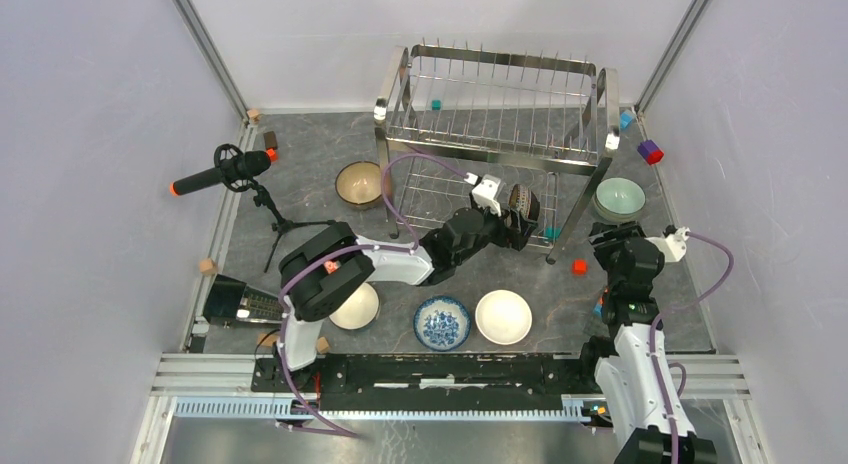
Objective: Unload the bowls from the dish rack
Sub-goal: Pick up the bowl from the dish rack.
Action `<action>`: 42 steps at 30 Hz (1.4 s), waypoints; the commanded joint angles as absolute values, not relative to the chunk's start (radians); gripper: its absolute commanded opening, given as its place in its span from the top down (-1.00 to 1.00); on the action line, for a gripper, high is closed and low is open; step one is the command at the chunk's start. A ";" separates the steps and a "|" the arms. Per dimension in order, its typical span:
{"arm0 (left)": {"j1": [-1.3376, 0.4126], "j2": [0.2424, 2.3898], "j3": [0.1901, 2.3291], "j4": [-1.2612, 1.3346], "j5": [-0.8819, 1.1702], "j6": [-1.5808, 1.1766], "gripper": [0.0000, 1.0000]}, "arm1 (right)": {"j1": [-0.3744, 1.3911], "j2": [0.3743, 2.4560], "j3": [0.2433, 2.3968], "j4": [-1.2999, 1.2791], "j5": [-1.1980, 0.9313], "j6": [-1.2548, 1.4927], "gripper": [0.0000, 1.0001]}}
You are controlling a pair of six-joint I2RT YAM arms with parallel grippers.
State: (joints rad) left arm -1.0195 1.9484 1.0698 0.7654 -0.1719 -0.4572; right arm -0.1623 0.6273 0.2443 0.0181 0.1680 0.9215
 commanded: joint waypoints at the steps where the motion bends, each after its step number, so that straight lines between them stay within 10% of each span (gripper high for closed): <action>1: -0.986 2.013 1.140 0.823 -0.121 -0.481 -0.64 | -0.151 0.625 0.225 0.120 0.148 0.942 -0.22; 24: -0.959 2.049 1.060 1.059 0.024 -0.534 0.93 | -0.107 0.584 0.178 0.173 0.051 0.936 -0.22; 42: -0.895 2.053 1.037 1.241 0.161 -0.837 0.96 | -0.096 0.511 0.194 0.108 -0.007 0.765 -0.47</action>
State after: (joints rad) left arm -0.9276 2.0663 1.0290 1.0683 0.0940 -0.6857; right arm -0.1085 0.5426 0.1616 0.1501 -0.0040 0.8448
